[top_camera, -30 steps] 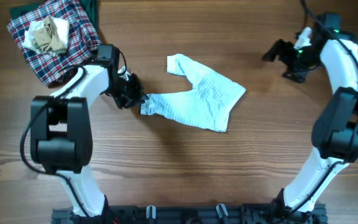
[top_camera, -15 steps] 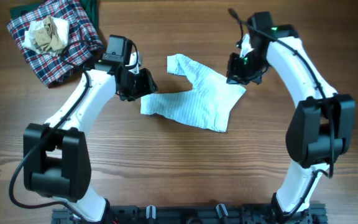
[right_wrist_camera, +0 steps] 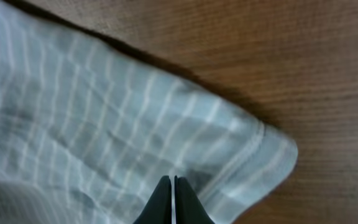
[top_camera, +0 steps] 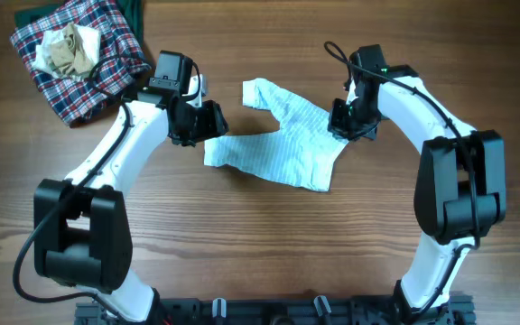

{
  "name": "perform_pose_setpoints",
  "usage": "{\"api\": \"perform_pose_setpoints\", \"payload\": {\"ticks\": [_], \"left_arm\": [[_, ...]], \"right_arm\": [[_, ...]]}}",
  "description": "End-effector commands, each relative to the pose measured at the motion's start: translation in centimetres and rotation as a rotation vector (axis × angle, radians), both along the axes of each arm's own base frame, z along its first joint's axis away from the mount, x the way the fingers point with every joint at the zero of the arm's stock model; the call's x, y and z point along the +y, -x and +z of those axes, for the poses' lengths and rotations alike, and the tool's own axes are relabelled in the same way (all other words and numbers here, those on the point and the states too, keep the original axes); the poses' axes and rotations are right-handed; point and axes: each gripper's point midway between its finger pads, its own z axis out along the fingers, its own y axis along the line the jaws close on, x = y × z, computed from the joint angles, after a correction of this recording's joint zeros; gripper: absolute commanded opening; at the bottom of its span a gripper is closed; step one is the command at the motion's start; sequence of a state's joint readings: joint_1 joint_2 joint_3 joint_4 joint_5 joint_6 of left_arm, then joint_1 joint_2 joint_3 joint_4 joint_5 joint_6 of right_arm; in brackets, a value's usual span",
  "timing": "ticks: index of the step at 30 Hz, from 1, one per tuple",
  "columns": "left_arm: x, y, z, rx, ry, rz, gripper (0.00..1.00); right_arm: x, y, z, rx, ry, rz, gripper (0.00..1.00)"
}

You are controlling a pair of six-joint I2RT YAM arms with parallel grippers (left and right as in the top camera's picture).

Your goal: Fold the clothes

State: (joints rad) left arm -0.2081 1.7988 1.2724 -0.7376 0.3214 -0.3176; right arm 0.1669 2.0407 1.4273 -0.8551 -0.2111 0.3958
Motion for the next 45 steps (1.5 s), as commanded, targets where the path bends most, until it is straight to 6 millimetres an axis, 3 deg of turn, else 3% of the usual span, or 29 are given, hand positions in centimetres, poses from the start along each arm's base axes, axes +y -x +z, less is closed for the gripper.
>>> {"api": "perform_pose_setpoints", "payload": {"ticks": [1, 9, 17, 29, 36, 42, 45], "left_arm": [[0.1, 0.2, 0.1, -0.010, -0.013, -0.022, 0.55], [0.0, 0.2, 0.1, -0.010, -0.013, -0.021, 0.57], [0.1, 0.2, 0.1, -0.010, -0.013, -0.021, 0.57], [0.0, 0.0, 0.2, -0.020, -0.011, -0.021, 0.58], [-0.1, -0.6, 0.4, -0.045, -0.006, -0.021, 0.60], [-0.1, -0.7, 0.4, -0.051, -0.006, -0.021, 0.62], [-0.1, -0.8, 0.5, -0.054, -0.005, -0.021, 0.63]], "right_arm": [[-0.5, -0.1, -0.1, -0.028, 0.020, 0.004, 0.04], [-1.7, -0.6, -0.5, -0.043, 0.086, -0.015, 0.04], [-2.2, -0.8, -2.9, -0.017, 0.106, -0.023, 0.04], [-7.0, -4.8, -2.5, -0.166, 0.143, -0.037, 0.05], [-7.9, -7.5, -1.7, -0.287, 0.178, 0.012, 0.07], [-11.1, -7.5, -1.6, -0.282, 0.302, -0.071, 0.04], [-12.3, -7.1, -1.8, -0.260, 0.282, -0.122, 0.04]]}}
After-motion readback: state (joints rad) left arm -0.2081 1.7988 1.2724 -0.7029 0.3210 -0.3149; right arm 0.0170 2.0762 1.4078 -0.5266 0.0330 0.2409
